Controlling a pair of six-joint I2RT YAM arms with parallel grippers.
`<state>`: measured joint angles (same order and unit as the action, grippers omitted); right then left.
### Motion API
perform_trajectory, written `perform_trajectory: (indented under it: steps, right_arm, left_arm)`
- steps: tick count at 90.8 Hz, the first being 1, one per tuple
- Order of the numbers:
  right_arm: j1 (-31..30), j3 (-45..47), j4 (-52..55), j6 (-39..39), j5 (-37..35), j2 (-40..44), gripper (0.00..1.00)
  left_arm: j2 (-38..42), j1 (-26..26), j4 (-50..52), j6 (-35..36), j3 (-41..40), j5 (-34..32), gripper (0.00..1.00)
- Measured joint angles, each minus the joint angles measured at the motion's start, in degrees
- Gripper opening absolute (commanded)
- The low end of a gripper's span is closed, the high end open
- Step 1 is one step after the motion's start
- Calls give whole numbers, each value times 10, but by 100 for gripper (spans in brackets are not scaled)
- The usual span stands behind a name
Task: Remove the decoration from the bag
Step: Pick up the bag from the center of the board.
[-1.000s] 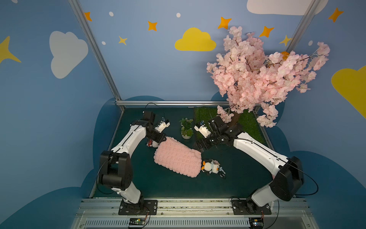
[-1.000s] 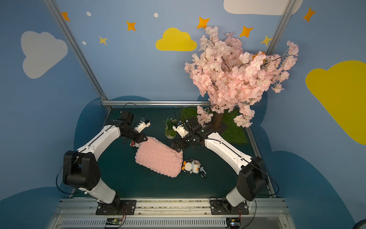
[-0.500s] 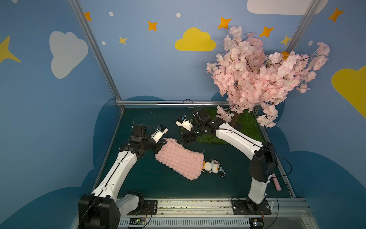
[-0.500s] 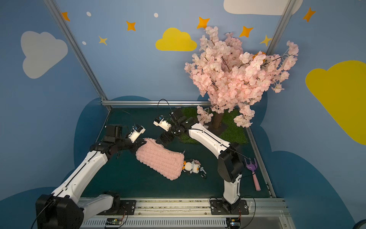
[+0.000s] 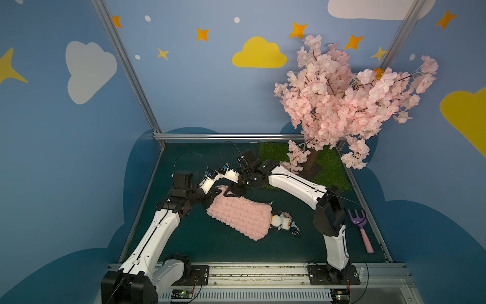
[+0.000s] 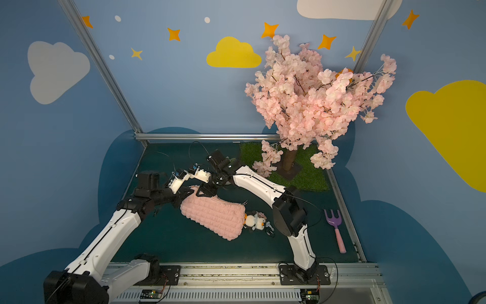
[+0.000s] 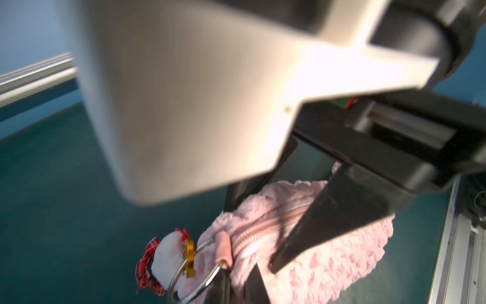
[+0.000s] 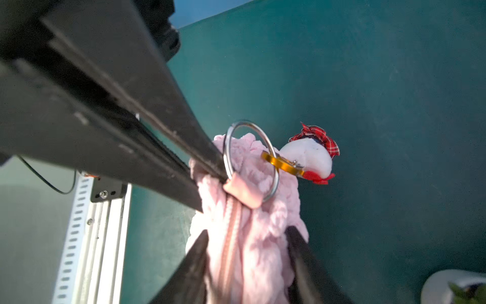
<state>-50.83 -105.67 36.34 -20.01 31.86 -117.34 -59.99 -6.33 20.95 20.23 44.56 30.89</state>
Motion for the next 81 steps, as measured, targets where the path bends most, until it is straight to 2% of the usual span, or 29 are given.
perform_trajectory:
  steps: [9,21,35,49,69,81]
  right_arm:
    - [-2,-10,9,-1,-1,-2,14]
    - [-2,-21,18,-9,-1,-8,5]
    - [-2,-24,25,-37,-4,-9,3]
    - [-1,-39,39,-73,-8,-10,0]
    - [-1,-86,55,-120,-5,-14,0]
    - [-1,-88,57,-138,0,-14,0]
  left_arm:
    - [1,7,0,-10,-1,8,9]
    - [1,13,4,-22,0,15,32]
    - [0,18,49,-26,16,19,48]
    - [-1,24,117,-25,52,5,54]
    - [-3,51,218,-21,108,-21,55]
    - [-9,64,236,-4,128,-36,55]
